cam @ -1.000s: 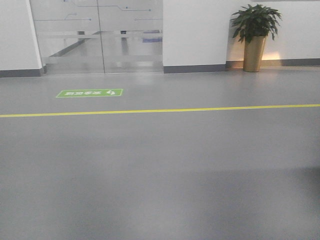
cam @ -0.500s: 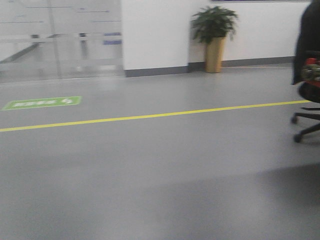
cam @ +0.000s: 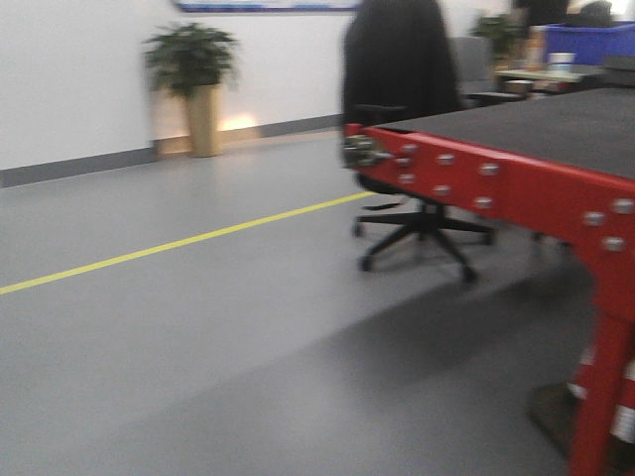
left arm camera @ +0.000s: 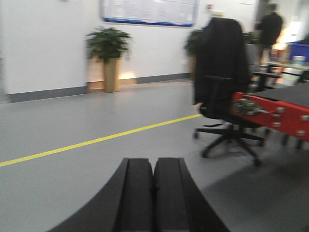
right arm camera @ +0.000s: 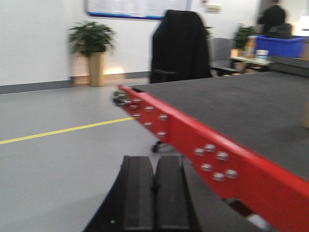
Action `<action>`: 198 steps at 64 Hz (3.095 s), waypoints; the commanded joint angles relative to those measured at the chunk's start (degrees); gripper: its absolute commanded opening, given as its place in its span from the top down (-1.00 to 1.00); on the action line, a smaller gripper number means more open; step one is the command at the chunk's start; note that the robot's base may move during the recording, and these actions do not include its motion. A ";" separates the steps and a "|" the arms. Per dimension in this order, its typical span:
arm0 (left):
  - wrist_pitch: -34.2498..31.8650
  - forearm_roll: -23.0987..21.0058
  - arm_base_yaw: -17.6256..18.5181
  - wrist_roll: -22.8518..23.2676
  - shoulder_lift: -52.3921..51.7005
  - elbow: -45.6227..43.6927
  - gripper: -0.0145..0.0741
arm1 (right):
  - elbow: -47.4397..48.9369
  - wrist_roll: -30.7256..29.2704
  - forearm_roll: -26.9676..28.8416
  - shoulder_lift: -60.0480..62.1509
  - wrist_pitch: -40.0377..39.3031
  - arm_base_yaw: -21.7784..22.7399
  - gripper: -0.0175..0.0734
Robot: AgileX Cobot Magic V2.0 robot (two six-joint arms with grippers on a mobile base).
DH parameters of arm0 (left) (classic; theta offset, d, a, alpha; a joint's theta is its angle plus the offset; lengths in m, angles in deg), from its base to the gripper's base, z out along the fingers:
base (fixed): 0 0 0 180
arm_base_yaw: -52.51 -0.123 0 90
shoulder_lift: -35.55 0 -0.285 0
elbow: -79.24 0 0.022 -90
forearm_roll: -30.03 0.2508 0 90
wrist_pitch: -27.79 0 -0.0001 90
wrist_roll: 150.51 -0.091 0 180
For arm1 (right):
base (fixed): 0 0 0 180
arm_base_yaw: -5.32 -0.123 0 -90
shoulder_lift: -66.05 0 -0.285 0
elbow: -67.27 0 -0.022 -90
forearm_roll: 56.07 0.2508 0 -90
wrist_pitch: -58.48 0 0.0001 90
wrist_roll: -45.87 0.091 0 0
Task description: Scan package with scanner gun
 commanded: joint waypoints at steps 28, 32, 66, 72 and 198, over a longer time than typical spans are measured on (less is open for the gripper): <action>-0.85 -0.37 -0.12 -0.15 -0.24 -0.22 0.92 | -0.01 -0.19 0.13 0.18 -0.95 0.06 0.98; -0.85 -0.37 -0.12 -0.15 -0.24 -0.22 0.92 | -0.01 -0.19 0.13 0.18 -0.95 0.06 0.98; -0.85 -0.37 -0.12 -0.15 -0.24 -0.22 0.92 | -0.01 -0.19 0.13 0.18 -0.95 0.06 0.98; -0.85 -0.37 -0.12 -0.15 -0.24 -0.22 0.92 | -0.01 -0.19 0.13 0.18 -0.95 0.06 0.98; -0.85 -0.37 -0.12 -0.15 -0.24 -0.22 0.92 | -0.01 -0.19 0.13 0.18 -0.95 0.06 0.98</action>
